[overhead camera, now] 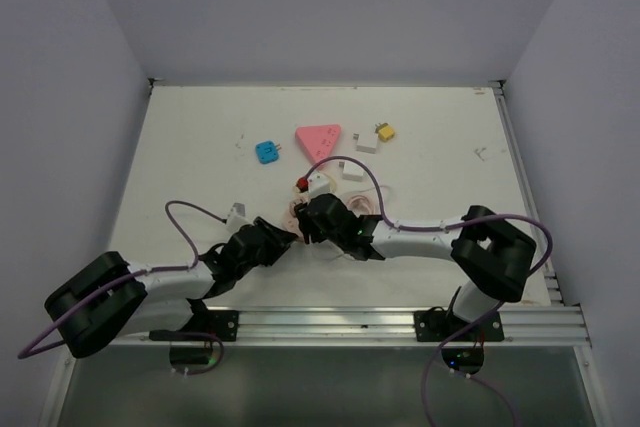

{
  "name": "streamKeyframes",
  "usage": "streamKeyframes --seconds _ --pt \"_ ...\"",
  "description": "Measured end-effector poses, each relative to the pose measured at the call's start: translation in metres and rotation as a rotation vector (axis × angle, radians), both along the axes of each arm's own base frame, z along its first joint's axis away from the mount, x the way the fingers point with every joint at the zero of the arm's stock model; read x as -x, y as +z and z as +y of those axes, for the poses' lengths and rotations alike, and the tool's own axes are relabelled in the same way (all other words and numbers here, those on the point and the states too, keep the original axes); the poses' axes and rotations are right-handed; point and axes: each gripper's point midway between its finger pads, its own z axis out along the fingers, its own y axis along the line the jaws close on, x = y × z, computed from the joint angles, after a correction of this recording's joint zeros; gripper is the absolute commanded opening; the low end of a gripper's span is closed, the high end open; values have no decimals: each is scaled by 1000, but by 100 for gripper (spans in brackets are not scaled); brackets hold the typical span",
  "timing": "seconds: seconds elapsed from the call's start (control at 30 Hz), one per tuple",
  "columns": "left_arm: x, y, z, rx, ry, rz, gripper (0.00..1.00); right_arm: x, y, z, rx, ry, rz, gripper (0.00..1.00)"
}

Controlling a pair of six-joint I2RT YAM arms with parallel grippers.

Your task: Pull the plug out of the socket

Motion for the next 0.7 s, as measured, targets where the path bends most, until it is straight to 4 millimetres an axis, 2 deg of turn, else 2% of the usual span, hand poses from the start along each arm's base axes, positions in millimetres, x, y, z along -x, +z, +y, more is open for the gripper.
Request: streamKeyframes --seconds 0.37,0.57,0.7 --pt "-8 -3 -1 8 18 -9 42 -6 -3 3 28 2 0 0" --pt "-14 0 1 24 36 -25 49 -8 -2 9 27 4 5 0" --pt "-17 1 2 20 33 -40 49 -9 -2 14 21 7 10 0"
